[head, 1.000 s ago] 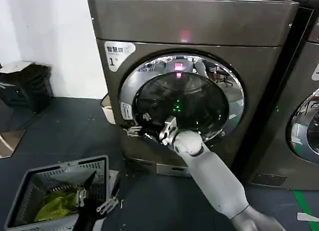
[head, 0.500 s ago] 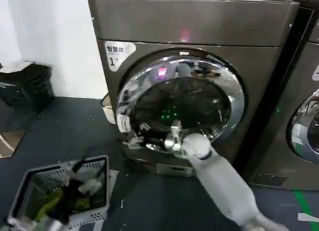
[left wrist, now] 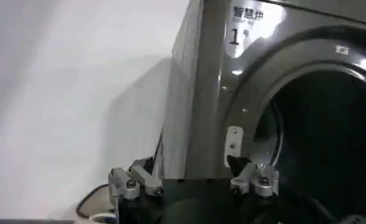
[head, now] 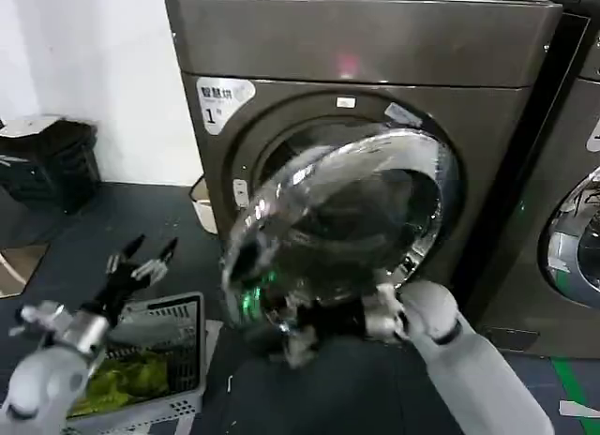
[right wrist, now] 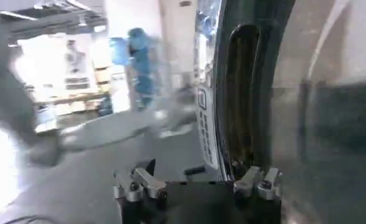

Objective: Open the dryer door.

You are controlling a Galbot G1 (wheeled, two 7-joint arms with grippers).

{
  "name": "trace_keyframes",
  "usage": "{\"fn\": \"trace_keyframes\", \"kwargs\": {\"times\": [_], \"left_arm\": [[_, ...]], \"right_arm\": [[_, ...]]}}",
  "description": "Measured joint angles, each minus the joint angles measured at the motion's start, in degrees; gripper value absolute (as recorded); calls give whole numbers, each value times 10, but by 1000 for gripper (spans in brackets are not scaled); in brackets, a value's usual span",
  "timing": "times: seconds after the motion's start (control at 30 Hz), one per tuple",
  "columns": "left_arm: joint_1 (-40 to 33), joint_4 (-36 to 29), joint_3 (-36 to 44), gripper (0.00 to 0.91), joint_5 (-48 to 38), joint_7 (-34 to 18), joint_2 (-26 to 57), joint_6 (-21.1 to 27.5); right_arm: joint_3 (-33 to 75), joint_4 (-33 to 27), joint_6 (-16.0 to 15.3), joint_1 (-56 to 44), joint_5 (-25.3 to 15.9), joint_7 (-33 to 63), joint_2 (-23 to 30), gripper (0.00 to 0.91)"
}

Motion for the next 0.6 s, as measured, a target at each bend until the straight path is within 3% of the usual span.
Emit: {"fn": "trace_keyframes", "kwargs": {"times": [0.17, 0.47, 0.6], "left_arm": [[-79, 52, 80, 907, -5, 43, 7, -9], [-219, 85, 242, 907, -14, 70, -17, -16], [-266, 73, 317, 907, -25, 81, -35, -13]], "right_arm": [[76, 49, 50, -69, 7, -50, -23, 907], [290, 64, 63, -169, 63, -59, -55, 907], [391, 51, 75, -203, 66, -64, -51, 907]]}}
